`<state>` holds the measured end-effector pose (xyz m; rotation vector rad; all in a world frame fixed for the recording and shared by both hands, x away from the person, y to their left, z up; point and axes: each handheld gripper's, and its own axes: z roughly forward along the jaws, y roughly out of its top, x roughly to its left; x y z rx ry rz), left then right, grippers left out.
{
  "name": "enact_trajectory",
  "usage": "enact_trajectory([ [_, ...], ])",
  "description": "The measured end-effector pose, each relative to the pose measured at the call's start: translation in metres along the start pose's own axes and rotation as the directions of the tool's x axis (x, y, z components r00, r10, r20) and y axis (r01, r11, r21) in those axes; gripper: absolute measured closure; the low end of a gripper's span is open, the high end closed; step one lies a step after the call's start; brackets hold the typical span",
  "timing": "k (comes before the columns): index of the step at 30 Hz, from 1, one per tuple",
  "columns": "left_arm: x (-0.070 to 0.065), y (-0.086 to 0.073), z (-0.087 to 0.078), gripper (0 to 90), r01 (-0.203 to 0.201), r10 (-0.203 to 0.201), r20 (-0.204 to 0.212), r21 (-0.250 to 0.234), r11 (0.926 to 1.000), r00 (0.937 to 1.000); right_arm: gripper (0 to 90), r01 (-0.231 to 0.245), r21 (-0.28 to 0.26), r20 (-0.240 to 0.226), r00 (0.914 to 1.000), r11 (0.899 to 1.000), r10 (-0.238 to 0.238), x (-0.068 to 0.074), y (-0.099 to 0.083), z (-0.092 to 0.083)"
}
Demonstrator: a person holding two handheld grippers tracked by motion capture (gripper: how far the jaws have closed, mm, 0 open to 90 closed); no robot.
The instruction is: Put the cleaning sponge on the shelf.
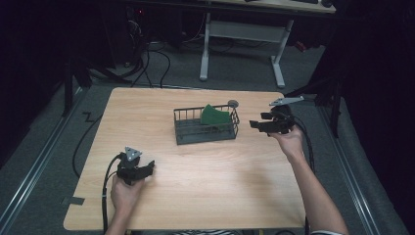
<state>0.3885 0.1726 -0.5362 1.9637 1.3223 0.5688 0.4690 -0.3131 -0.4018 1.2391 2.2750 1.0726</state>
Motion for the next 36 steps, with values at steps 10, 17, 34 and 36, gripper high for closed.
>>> enact_trajectory([
  [10,0.000,0.000,0.000,33.6,0.001,-0.001,0.000,-0.001,1.0000,1.0000,34.0,-0.075,-0.024,0.019,0.9970,0.997,0.075,0.003,-0.036,-0.016],
  [17,0.000,0.000,0.000,33.6,-0.002,0.002,-0.001,0.000,1.0000,1.0000,35.2,-0.120,-0.045,0.038,0.9918,0.992,0.122,0.008,-0.071,-0.021],
  [34,-0.001,0.000,0.000,33.6,-0.005,0.005,-0.005,0.001,1.0000,1.0000,33.3,-0.183,0.023,0.187,0.9666,0.983,0.175,0.013,-0.159,0.006],
  [36,-0.001,0.000,0.000,33.5,-0.006,0.006,-0.005,0.001,1.0000,1.0000,33.2,-0.132,0.014,0.233,0.9643,0.991,0.125,0.017,-0.165,0.009],
])
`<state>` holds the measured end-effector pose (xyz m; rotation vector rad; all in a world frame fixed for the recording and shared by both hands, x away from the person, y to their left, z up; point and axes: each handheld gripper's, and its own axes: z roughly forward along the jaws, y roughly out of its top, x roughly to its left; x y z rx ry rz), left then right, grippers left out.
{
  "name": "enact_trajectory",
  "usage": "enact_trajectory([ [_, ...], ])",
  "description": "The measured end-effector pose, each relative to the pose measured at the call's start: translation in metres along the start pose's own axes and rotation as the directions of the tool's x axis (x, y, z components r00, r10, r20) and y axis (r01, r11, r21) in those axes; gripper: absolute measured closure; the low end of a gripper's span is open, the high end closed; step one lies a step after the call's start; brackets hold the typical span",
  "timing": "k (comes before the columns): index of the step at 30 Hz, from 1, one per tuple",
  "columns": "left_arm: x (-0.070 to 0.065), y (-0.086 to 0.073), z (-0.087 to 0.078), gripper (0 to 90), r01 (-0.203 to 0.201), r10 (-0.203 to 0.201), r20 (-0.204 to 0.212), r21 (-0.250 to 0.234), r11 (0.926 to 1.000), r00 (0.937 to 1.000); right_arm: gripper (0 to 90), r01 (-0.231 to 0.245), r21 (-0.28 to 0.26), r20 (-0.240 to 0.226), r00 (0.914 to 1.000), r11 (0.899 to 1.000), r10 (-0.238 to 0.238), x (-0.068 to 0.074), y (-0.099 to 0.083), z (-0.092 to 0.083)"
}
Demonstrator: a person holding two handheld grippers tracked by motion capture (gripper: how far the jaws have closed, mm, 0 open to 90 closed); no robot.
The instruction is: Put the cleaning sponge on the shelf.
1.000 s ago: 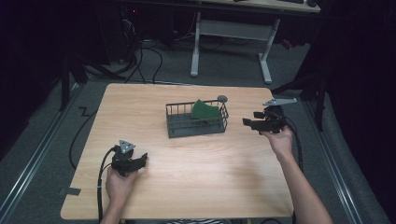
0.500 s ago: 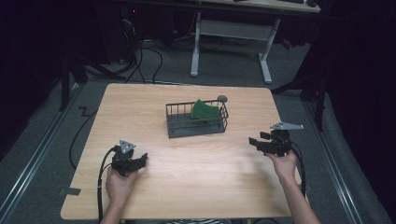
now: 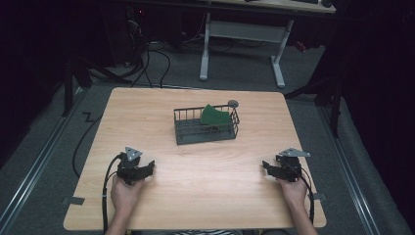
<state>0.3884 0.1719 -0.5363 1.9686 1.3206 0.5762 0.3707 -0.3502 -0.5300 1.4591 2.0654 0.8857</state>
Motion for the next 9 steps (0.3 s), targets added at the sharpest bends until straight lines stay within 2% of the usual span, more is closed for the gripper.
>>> enact_trajectory([
  [2,0.0000,0.0000,0.0000,33.5,0.000,0.000,0.000,0.000,1.0000,1.0000,33.0,0.020,-0.001,0.022,0.9995,1.000,-0.020,0.0020,-0.0005,-0.0002],
  [4,-0.0001,-0.0002,-0.0002,33.5,0.000,0.000,-0.001,0.000,1.0000,1.0000,31.9,0.003,0.005,0.018,0.9998,1.000,-0.003,0.0010,-0.0003,-0.0001],
  [9,-0.0001,-0.0004,-0.0004,33.5,0.001,-0.001,-0.001,0.000,1.0000,1.0000,31.9,-0.003,0.005,0.026,0.9997,1.000,0.002,0.0020,-0.0006,-0.0004],
])
